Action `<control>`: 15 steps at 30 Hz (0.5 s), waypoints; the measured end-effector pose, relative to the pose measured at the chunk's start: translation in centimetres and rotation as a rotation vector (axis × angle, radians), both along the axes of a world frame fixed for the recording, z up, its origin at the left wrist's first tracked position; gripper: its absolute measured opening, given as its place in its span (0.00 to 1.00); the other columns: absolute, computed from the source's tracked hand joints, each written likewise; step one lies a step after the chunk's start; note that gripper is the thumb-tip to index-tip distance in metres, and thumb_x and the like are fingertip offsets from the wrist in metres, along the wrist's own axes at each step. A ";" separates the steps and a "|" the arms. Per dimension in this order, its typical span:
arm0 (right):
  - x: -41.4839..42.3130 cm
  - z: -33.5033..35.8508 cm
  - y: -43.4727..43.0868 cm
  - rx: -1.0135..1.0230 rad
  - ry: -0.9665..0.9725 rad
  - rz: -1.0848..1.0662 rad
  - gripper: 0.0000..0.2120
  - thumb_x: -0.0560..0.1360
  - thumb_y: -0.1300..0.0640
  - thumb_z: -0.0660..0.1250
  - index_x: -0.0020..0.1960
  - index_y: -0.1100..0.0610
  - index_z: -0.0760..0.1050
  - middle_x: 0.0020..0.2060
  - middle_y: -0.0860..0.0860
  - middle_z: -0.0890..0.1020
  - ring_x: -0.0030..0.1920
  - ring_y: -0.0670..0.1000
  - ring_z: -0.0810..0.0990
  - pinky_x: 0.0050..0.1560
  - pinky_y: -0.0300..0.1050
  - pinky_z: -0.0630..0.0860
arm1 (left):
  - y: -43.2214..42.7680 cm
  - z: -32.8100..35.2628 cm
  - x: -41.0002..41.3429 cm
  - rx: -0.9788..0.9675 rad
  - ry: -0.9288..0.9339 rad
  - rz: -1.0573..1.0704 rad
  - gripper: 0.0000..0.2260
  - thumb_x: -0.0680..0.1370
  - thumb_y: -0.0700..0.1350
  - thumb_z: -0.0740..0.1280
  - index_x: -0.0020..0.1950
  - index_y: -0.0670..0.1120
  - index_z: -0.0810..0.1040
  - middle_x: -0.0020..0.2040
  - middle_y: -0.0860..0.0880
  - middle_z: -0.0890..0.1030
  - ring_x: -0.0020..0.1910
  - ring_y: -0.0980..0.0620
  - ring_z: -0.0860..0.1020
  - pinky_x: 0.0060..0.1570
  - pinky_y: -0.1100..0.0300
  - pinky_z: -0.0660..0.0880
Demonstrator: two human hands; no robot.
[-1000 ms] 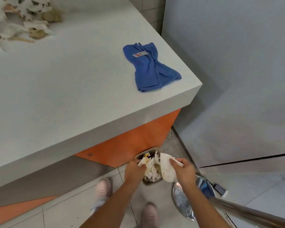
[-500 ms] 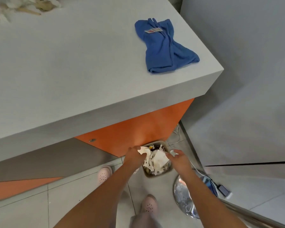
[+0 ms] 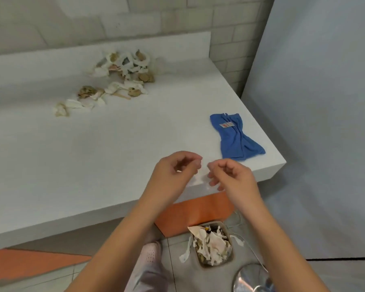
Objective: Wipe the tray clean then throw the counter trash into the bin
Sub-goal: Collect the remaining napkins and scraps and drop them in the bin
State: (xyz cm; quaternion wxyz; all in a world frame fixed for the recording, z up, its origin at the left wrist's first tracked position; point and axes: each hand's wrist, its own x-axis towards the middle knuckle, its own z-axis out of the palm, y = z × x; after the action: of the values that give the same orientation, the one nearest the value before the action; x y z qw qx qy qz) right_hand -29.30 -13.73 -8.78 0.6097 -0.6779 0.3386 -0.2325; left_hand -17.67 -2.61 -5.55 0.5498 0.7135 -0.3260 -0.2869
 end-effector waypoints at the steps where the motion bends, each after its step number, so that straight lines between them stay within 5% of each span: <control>1: 1.6 1.7 0.0 -0.022 -0.023 0.024 0.04 0.75 0.58 0.68 0.45 0.58 0.80 0.35 0.51 0.83 0.31 0.44 0.79 0.32 0.35 0.74 | -0.1 1.1 1.5 -0.015 -0.020 0.027 0.06 0.76 0.42 0.67 0.46 0.51 0.82 0.42 0.51 0.84 0.44 0.52 0.81 0.46 0.60 0.76; 15: 30.8 9.9 -3.4 -0.171 -0.055 0.139 0.03 0.75 0.56 0.67 0.45 0.54 0.80 0.34 0.48 0.81 0.32 0.47 0.79 0.33 0.37 0.72 | -0.9 4.7 30.4 0.080 -0.106 0.298 0.05 0.77 0.45 0.66 0.42 0.50 0.80 0.40 0.49 0.83 0.37 0.52 0.79 0.40 0.58 0.74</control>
State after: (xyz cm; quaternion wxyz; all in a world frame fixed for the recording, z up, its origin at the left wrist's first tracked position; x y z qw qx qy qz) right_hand 1.46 -17.11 1.13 0.5735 -0.7425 0.2528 -0.2364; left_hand 12.70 -3.54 -0.81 0.5394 0.7895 -0.2331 -0.1769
